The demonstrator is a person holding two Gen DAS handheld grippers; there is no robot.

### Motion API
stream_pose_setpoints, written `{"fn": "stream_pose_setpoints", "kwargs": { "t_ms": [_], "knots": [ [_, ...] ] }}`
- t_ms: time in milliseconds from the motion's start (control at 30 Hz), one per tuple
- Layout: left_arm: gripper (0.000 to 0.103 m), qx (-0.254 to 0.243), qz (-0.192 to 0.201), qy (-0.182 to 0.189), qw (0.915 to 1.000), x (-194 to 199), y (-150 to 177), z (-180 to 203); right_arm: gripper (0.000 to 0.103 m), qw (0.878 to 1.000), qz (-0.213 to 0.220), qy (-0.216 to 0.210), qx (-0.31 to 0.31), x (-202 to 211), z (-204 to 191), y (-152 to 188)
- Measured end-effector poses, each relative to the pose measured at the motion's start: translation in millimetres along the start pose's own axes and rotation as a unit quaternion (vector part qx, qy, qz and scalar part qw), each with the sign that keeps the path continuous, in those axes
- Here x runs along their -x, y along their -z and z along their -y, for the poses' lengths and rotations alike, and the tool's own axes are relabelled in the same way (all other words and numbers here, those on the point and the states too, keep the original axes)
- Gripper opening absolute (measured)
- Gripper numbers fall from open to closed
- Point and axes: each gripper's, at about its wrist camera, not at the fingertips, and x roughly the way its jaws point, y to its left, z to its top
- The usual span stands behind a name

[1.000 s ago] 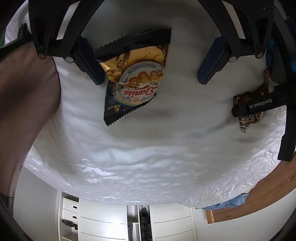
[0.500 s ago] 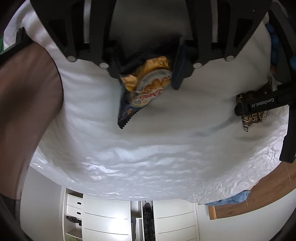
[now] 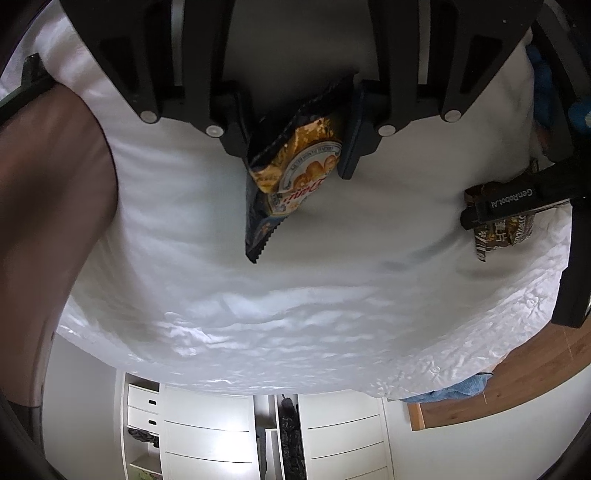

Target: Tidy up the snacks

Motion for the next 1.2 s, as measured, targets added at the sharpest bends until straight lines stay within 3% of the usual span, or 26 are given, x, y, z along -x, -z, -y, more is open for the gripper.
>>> {"fn": "stream_pose_setpoints", "kwargs": {
  "t_ms": [100,233,367,733,1200],
  "knots": [
    [0.058,-0.003,0.002,0.001,1.0,2,3,1,0.103,1.0,0.003,-0.01,0.001,1,0,1],
    [0.036,-0.012,0.006,0.004,0.9999,5,3,3,0.101,1.0,0.004,-0.015,0.004,2,-3,1],
    [0.031,-0.011,0.009,0.016,0.9998,7,3,3,0.101,1.0,0.006,-0.021,0.003,2,-3,2],
    [0.03,-0.02,0.016,0.013,0.9996,7,5,6,0.101,1.0,0.0,-0.029,0.006,-1,-3,2],
    [0.03,-0.047,0.007,-0.007,0.9988,8,6,16,0.101,0.999,-0.033,-0.002,0.036,-8,-14,0]
  ]
}}
